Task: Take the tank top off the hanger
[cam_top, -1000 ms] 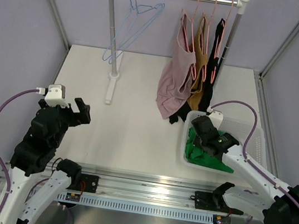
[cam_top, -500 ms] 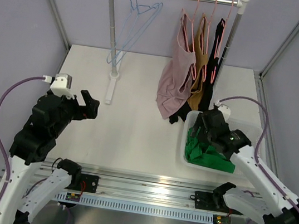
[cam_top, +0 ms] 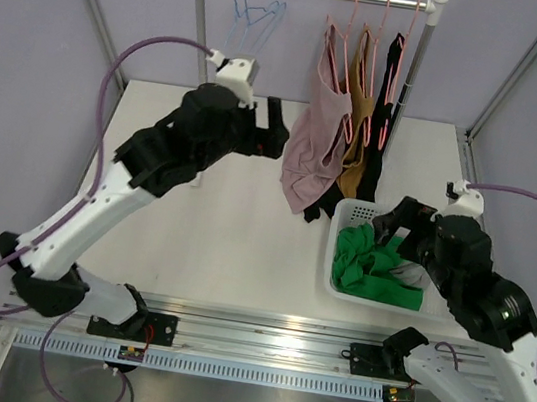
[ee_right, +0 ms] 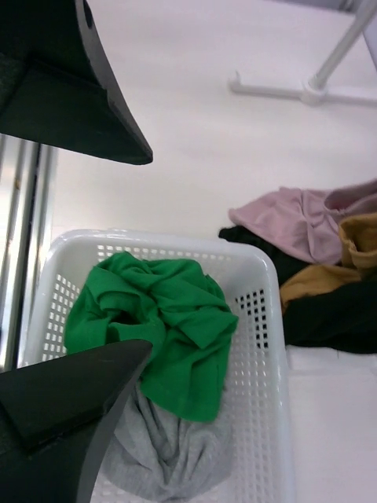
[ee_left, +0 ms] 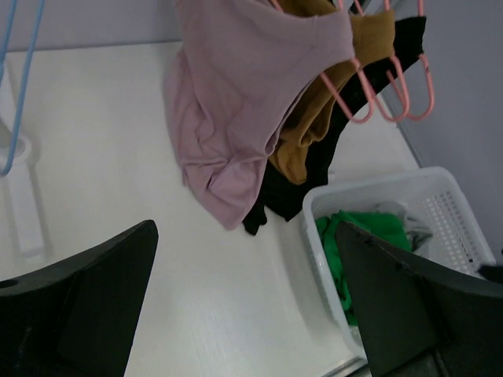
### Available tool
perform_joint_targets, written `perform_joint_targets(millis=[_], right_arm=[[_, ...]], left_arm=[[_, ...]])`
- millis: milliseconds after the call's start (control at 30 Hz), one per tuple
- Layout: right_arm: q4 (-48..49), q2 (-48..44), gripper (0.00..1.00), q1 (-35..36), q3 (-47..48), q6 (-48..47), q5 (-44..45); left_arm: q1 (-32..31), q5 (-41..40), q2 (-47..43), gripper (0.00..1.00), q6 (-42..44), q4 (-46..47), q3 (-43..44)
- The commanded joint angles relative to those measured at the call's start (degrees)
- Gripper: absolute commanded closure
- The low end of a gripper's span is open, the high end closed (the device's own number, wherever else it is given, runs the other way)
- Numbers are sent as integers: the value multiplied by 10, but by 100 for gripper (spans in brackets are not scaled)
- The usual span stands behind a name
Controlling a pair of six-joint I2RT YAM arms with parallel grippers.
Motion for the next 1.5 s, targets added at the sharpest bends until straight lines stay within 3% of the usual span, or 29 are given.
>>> perform_joint_targets(millis=[0,267,533,633,700,933,1133,1233,1300,1333,1433,1467], right_arm=[[34,-64,0,-1,-28,-20,-89],[10,-127,1,-1,-59,-6,-159],[14,-174,4,-1,-97,9,-212],[24,-186,7,-1,-113,21,-246],[29,-192,9,-1,-121,26,-265],[28,-198,11,-1,-119,26,-284],[28,-205,12,-1,-110,28,-287],[31,-202,13,-1,-114,29,-297],[35,-201,14,-1,-117,30,-303],[37,-202,15,-1,-117,31,-305],[40,-204,15,-1,-122,33,-306],[39,-203,15,-1,-122,32,-305]], left_arm=[[-17,-62,124,1,4,26,139],[-17,-53,310,1,30,113,331],[-16,-102,435,1,74,224,423],[-9,-122,479,7,92,247,460],[5,-120,506,17,89,250,486],[34,-74,546,23,111,256,512],[42,-92,548,34,127,233,519],[45,-101,540,45,140,225,513],[50,-94,538,60,141,219,514],[51,-94,537,71,141,218,514],[51,-90,534,80,147,214,514],[51,-90,530,91,147,213,514]])
